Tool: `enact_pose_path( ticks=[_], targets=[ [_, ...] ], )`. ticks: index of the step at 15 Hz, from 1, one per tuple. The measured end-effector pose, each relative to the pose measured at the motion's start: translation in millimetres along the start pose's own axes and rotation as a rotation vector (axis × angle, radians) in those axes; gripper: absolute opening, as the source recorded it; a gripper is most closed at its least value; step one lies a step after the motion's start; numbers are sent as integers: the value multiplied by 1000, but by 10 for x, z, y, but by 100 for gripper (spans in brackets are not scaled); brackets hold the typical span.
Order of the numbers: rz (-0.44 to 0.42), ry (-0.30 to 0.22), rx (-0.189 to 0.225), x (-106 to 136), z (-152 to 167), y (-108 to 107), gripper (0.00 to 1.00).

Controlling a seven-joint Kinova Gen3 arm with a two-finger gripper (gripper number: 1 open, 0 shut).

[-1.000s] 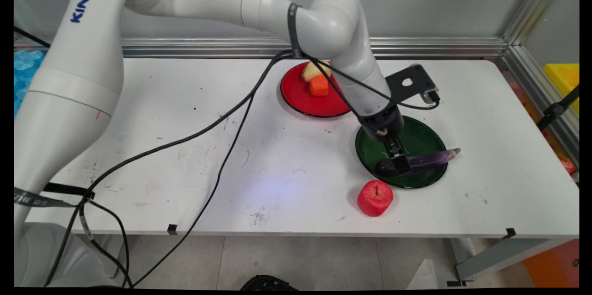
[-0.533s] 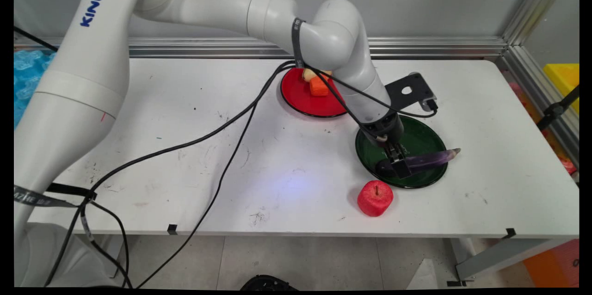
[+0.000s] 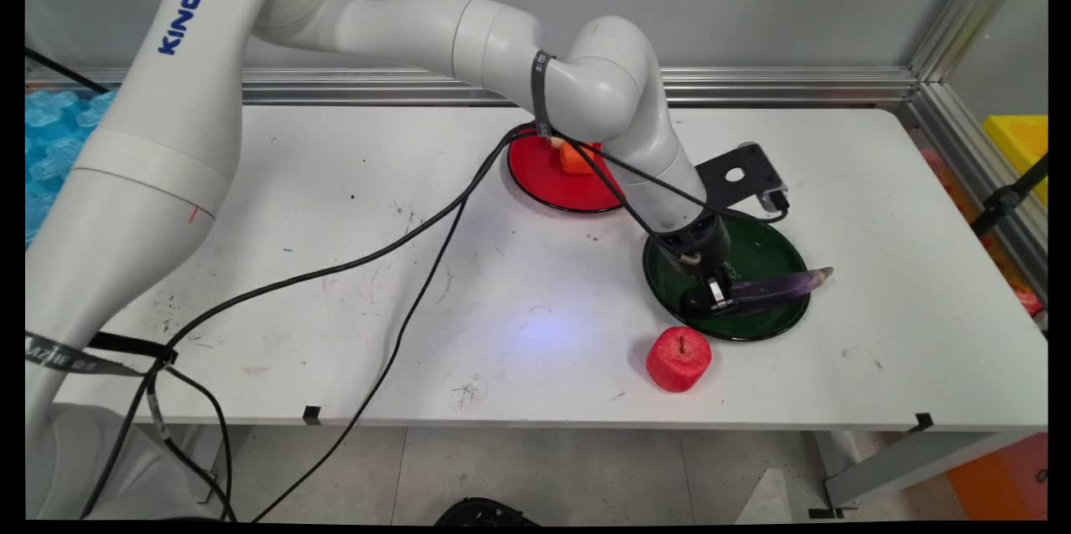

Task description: Place the picked object on the red plate

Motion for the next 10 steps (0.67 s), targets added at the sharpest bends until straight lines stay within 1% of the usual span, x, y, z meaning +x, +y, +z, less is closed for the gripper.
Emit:
enact_pose_path(
  ticks=[5, 7, 10],
  targets=[
    [3, 15, -2, 47, -88, -24, 0],
    [8, 24, 1, 99, -197, -59, 0],
    [24, 21, 12, 122, -418, -155, 0]
  ],
)
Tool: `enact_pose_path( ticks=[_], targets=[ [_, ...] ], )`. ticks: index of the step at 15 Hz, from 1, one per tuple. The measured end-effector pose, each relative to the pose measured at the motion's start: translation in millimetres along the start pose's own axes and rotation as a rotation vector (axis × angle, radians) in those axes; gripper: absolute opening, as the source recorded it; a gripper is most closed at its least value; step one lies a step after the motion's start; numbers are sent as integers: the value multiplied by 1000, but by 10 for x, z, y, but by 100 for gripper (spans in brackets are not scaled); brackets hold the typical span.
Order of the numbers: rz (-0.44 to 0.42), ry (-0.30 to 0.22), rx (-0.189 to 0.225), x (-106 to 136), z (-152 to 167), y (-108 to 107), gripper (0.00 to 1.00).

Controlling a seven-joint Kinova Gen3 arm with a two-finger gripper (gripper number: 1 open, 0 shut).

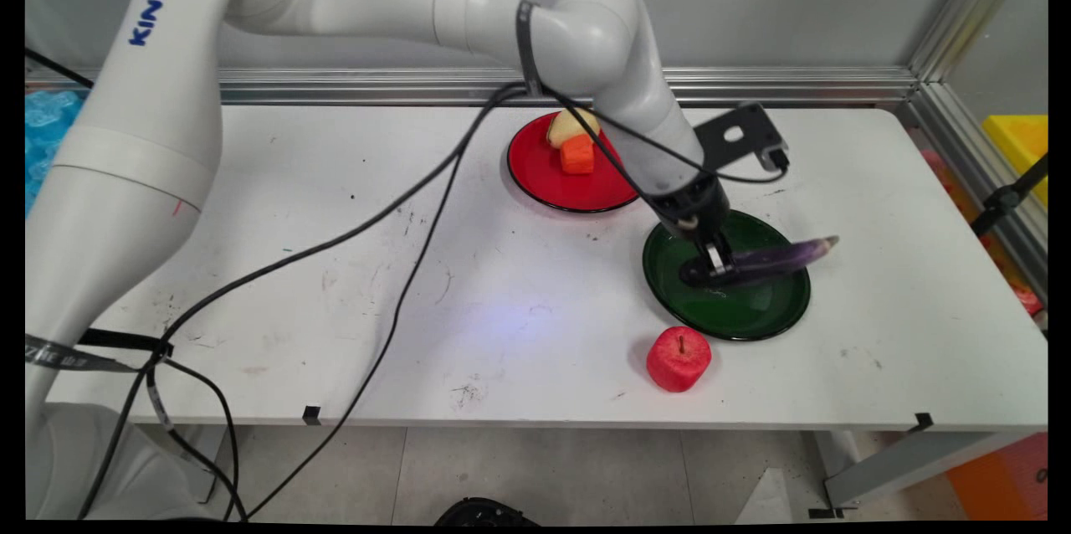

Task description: Place the picked object on the red plate

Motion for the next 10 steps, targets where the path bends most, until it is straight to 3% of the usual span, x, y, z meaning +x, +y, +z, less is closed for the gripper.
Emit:
enact_pose_path(
  ticks=[10],
  targets=[
    [30, -98, 89, -438, -640, -583, 0]
  ],
)
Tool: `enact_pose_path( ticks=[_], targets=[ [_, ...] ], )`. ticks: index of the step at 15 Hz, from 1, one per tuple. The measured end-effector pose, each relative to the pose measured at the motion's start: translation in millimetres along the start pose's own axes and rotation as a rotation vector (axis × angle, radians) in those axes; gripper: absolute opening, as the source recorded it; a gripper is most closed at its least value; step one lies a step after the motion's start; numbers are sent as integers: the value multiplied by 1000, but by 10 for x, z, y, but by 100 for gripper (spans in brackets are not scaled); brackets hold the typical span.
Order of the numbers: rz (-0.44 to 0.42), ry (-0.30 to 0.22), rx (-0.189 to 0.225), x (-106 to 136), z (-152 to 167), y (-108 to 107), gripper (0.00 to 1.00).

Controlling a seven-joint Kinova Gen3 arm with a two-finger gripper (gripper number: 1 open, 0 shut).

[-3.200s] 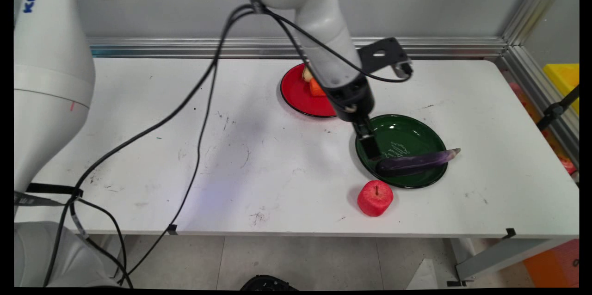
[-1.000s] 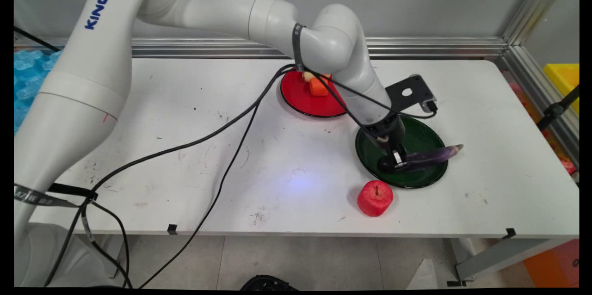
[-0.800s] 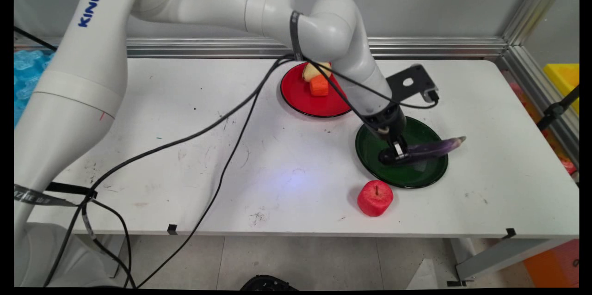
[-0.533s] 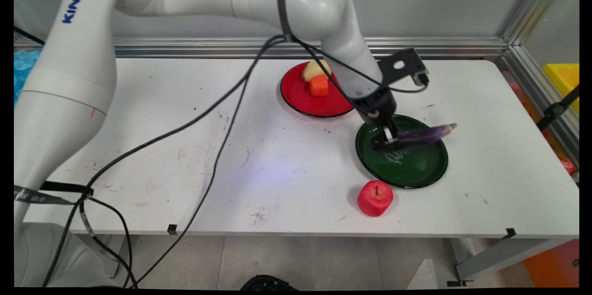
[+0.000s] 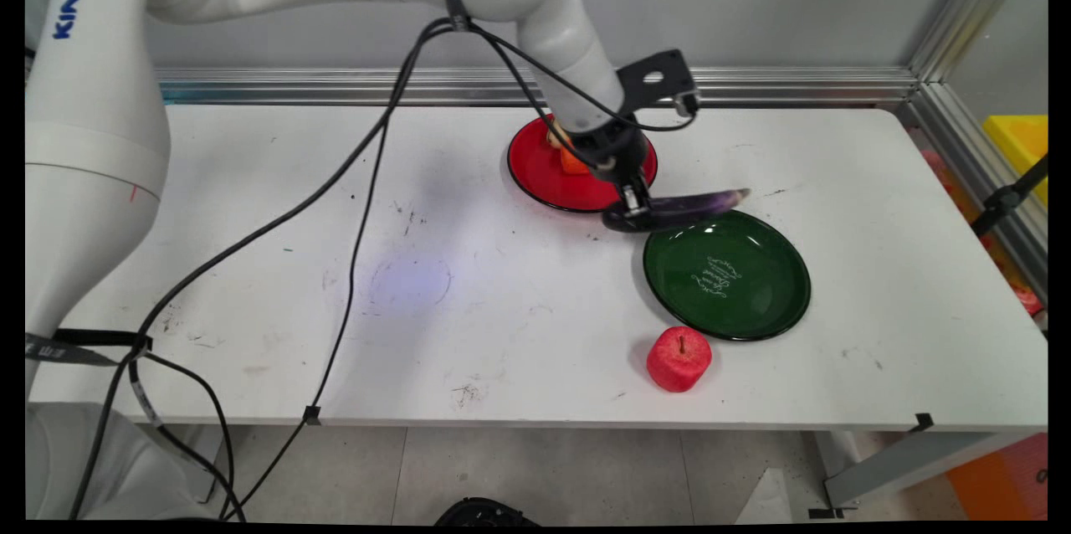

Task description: Place the picked object on the red plate

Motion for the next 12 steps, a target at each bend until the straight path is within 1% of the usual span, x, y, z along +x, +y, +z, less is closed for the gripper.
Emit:
enact_pose_path(
  ticks=[7, 12],
  targets=[
    [8, -49, 84, -324, -34, -494, 0],
    [4, -65, 119, -447, 20, -735, 0]
  ],
)
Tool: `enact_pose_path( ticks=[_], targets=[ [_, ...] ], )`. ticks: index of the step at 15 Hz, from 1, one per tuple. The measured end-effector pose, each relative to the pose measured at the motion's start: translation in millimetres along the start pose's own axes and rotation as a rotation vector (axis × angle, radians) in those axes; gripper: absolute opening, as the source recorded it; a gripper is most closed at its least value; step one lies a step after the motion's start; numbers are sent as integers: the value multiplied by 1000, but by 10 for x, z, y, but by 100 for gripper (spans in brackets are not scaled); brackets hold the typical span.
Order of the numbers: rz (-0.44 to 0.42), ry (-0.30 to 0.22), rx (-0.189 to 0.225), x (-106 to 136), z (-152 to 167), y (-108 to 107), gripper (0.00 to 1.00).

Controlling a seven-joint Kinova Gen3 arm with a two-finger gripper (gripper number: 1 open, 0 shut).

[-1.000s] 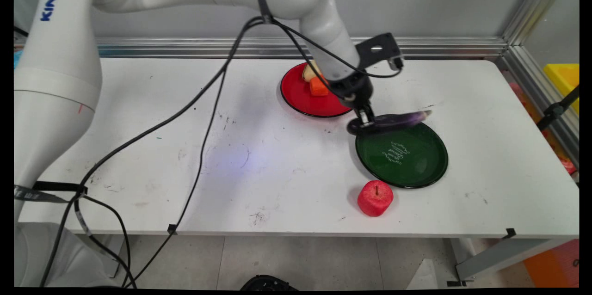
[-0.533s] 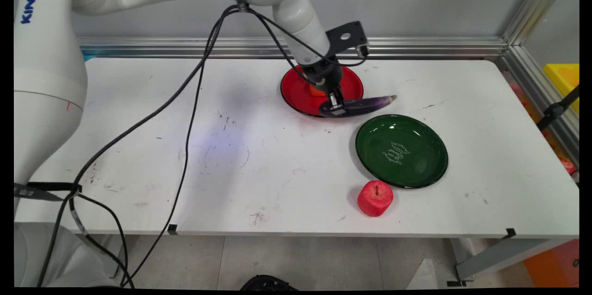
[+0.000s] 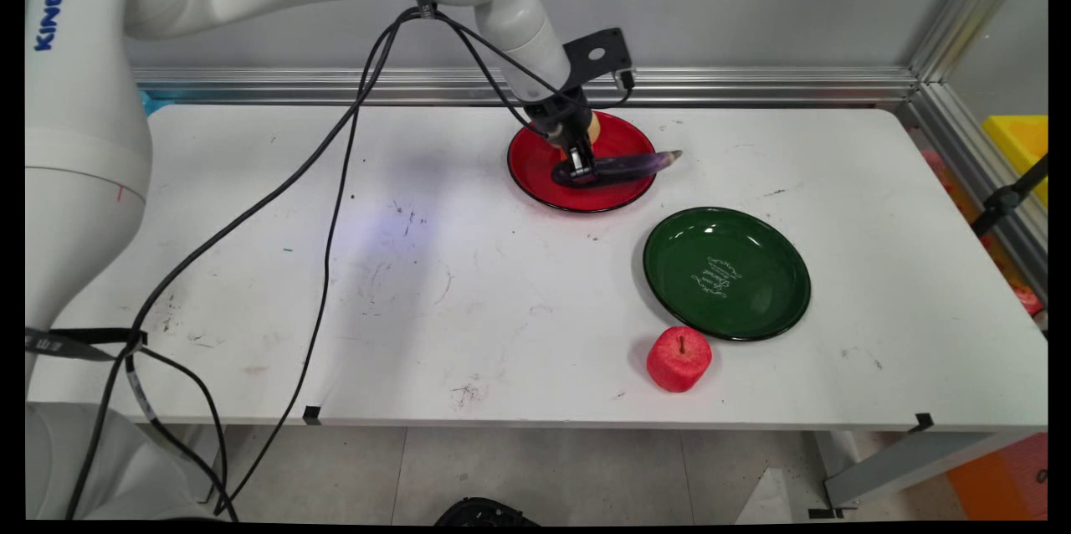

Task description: Place the picked object on the red plate

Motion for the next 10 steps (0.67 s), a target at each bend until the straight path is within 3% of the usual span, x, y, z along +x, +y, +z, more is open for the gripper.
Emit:
enact_pose_path(
  ticks=[10],
  targets=[
    [-14, -26, -39, -198, 140, -158, 0]
  ],
)
